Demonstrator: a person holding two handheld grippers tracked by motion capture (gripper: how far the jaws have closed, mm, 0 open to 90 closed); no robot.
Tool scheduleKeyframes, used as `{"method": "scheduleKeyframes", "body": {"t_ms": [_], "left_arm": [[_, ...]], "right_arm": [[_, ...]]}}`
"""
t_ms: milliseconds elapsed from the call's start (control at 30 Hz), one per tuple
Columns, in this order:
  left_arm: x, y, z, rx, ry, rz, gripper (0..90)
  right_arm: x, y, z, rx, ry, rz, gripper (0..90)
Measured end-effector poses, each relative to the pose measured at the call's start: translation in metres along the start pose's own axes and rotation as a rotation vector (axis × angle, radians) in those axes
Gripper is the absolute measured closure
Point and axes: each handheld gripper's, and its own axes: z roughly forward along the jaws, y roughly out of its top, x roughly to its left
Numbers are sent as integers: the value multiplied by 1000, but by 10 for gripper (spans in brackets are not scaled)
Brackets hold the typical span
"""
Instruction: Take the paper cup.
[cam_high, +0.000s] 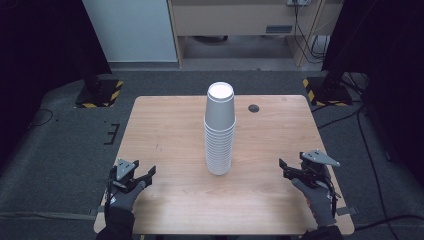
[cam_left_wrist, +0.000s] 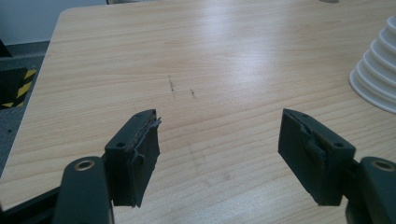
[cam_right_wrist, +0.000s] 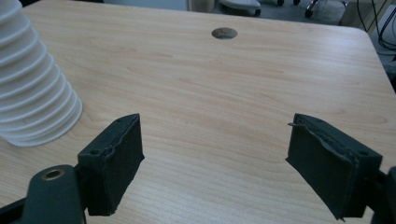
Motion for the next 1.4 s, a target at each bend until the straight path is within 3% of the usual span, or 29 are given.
{"method": "scheduleKeyframes", "body": {"t_ms": [367, 900, 1033, 1400], "left_arm": [[0, 1, 1, -6, -5, -2, 277], [0, 2, 0, -14, 2, -7, 269], [0, 2, 1, -15, 4, -6, 269], [0, 2, 0, -22, 4, -3, 267]], "right_arm": [[6, 17, -10, -56, 24, -24, 174], [18, 49, -22, -156, 57, -23, 168], [19, 59, -26, -181, 71, -11, 168], [30, 90, -37, -230, 89, -44, 166]]}}
